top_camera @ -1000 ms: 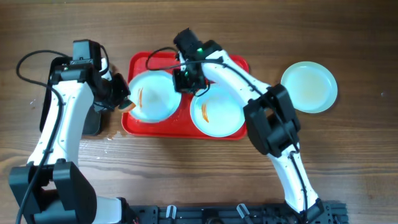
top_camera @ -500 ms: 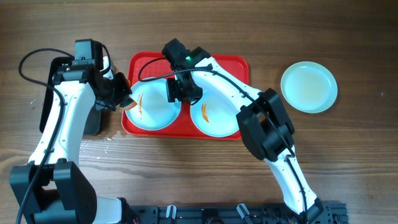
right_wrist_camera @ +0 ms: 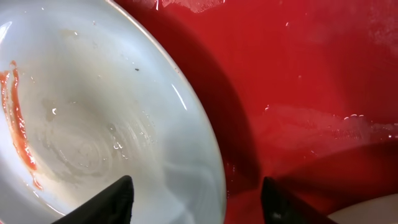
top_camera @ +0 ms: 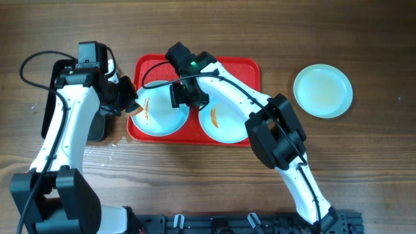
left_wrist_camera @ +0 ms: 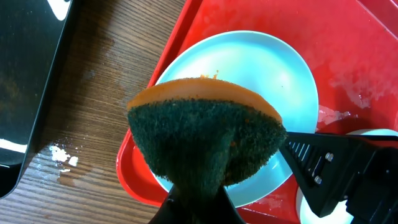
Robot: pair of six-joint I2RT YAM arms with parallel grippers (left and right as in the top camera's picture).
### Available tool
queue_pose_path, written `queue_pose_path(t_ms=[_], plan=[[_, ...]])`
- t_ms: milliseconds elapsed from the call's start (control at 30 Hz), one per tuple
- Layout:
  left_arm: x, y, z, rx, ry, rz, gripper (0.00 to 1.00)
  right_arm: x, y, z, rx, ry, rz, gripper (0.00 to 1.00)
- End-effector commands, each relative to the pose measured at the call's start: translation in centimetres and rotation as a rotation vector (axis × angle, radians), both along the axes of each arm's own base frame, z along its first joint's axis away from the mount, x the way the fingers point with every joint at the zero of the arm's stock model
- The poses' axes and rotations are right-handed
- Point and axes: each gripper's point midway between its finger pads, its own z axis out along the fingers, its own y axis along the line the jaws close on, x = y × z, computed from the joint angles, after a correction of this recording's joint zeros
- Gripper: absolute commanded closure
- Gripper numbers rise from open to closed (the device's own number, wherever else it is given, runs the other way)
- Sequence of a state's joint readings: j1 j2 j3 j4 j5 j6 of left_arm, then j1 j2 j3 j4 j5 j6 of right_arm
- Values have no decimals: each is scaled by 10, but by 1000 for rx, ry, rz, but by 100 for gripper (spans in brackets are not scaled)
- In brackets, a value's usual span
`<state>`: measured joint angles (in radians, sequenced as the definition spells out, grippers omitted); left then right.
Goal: Clean dirty plates on tray and stack at the side
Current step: 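Grip the rim of the upper-left plate with the right gripper, then lower the held sponge onto the upper-left plate with the left gripper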
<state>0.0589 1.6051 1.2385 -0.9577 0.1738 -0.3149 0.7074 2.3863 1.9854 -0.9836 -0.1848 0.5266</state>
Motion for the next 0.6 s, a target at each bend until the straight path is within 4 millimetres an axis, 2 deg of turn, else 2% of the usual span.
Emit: queue_pose_path(t_ms=[0, 33, 67, 167, 200, 233, 367, 467, 567], plan=[[-2, -3, 0, -7, -4, -26, 96, -1, 1, -6, -22, -6, 6, 50], [-2, -3, 0, -7, -4, -26, 96, -2, 3, -6, -19, -9, 11, 56], [-3, -3, 0, -7, -4, -26, 96, -5, 7, -7, -17, -14, 20, 70], [-3, -3, 0, -7, -3, -26, 96, -5, 7, -15, -36, -18, 22, 76], [-3, -3, 0, -7, -3, -26, 96, -6, 6, -22, -44, -8, 22, 88], [-3, -3, 0, -7, -4, -26, 96, -7, 5, -28, -54, 2, 23, 96], [-3, -6, 1, -19, -5, -31, 96, -5, 4, -31, -60, -2, 24, 96], [-2, -21, 2, -33, -12, -71, 96, 4, -13, -32, -101, -11, -8, 95], [3, -48, 4, -32, -46, -150, 96, 13, -40, -32, -128, 26, -61, 96]])
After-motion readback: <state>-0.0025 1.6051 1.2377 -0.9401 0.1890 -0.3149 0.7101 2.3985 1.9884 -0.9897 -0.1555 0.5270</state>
